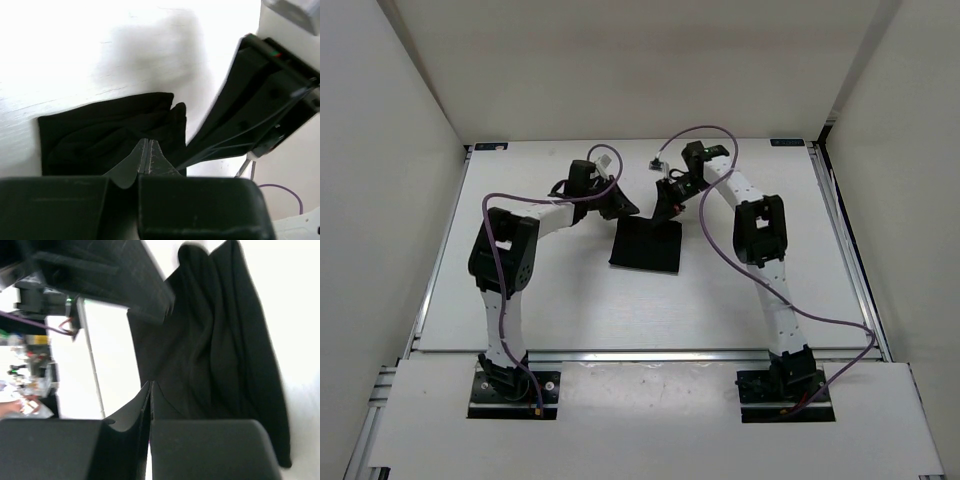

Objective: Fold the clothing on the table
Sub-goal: Fold the skirt

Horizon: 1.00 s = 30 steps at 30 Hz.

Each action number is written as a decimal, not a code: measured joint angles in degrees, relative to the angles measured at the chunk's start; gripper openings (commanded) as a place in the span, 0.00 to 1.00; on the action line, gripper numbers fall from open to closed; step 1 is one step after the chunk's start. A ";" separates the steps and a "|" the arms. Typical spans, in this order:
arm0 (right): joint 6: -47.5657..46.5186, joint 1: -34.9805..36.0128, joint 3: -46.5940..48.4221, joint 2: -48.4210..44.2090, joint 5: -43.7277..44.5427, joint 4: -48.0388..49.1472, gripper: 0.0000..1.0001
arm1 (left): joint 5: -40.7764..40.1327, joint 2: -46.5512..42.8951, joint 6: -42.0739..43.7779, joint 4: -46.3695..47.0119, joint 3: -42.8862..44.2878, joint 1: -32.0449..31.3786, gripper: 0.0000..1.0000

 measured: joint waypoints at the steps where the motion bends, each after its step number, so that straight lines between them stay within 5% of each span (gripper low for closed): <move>1: 0.46 0.50 0.59 0.13 0.92 0.59 0.00 | -0.20 0.04 0.37 -0.33 0.59 -0.17 0.00; 19: 1.44 -0.96 1.84 6.21 2.25 2.14 0.00 | -0.52 9.09 3.98 -5.05 7.45 0.76 0.00; 30: -0.90 -4.44 -5.64 0.04 -1.68 -0.31 0.00 | -1.22 -1.88 4.83 -5.07 0.92 0.52 0.00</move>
